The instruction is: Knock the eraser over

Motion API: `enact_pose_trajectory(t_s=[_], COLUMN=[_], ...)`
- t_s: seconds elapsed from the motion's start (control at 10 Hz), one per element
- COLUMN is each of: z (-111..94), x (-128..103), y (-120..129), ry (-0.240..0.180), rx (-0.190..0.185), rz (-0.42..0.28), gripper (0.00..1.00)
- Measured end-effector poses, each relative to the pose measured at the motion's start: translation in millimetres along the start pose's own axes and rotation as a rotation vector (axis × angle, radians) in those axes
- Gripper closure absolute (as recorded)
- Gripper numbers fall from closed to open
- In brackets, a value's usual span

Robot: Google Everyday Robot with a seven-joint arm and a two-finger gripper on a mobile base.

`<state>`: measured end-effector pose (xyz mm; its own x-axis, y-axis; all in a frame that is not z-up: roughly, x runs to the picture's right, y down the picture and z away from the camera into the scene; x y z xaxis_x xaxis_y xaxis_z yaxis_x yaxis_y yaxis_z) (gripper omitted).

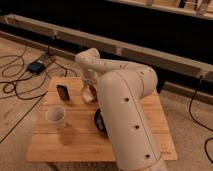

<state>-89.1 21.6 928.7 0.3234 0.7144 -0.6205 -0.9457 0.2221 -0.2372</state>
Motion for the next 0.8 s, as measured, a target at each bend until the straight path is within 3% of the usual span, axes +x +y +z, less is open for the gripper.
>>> enact_pose_trajectory(t_s=[0.3,0.6,0.8], z=[-3,-20,-28], x=[-4,-29,-50], y=[-3,-15,-7], ry=[-0.009,-0.059,-0.094], rx=[0.012,0.073,0.096], rz=[0.006,0.006,-0.028], gripper=[0.20,0.20,0.20])
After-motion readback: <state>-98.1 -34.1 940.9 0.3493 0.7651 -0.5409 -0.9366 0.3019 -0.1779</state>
